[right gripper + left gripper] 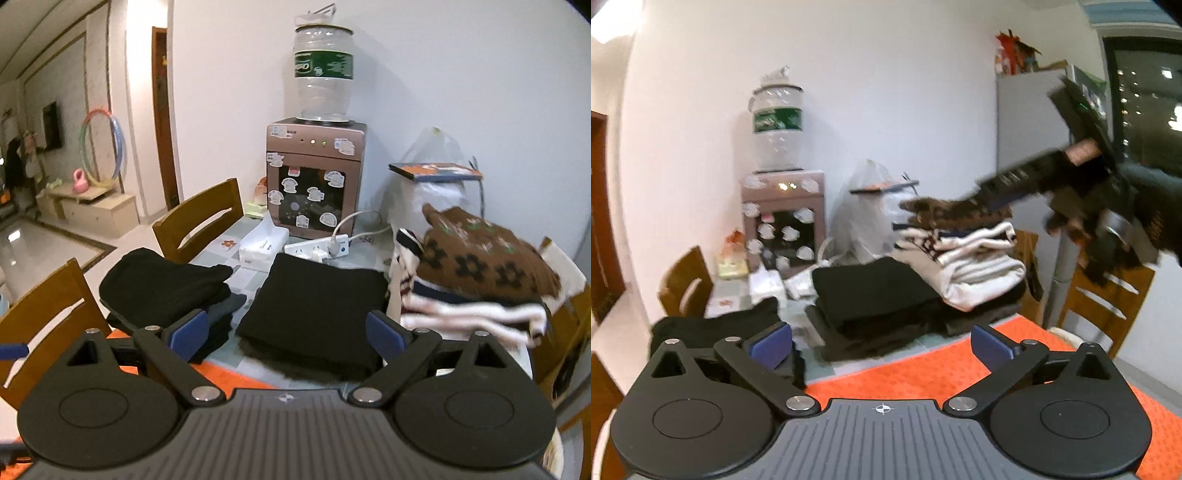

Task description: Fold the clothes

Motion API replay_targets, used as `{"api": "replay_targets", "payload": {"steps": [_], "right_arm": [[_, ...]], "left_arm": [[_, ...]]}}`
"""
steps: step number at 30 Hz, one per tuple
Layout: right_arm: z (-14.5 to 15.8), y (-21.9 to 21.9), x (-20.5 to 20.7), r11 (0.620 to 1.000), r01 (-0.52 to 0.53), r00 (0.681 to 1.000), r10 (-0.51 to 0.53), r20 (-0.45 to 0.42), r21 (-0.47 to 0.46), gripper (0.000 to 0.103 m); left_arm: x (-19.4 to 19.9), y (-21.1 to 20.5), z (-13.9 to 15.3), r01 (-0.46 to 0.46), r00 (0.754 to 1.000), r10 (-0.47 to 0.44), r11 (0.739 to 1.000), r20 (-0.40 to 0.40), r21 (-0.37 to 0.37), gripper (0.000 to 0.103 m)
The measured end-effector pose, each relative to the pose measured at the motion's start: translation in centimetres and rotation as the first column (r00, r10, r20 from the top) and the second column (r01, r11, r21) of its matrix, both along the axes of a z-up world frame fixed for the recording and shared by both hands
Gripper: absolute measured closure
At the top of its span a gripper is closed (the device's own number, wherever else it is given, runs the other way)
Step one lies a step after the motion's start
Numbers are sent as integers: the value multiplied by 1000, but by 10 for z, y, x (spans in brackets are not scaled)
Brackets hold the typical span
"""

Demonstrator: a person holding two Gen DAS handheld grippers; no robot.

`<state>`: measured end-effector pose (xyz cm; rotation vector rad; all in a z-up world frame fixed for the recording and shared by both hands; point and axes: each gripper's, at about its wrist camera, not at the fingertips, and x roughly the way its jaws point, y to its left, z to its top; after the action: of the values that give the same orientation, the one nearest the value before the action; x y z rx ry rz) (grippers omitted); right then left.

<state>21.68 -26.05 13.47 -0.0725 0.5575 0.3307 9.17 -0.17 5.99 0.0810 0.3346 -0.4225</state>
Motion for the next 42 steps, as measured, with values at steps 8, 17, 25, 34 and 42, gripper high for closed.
{"api": "replay_targets", "payload": {"steps": [8,17,25,34,42], "right_arm": [[-4,8,-72,999,48,999,-48,5,16,5],[-17,22,-134,995,99,995,-99,-6,20,2],[-36,31,-175,990,135,991,-135,-17,31,1],[-61,35,-199,978,201,979,-199,-37,57,1],[-86,36,-203,963,256,967,-254,-31,82,1]], "left_arm": [[-31,22,22,-55,998,56,998,39,-26,0],[-65,41,17,-10,1000,12,997,28,-72,0],[-82,38,0,-59,998,58,998,-26,-38,0],[-86,33,-21,-41,993,46,998,-112,47,0],[-89,26,-43,-86,986,98,992,-136,97,0]]}}
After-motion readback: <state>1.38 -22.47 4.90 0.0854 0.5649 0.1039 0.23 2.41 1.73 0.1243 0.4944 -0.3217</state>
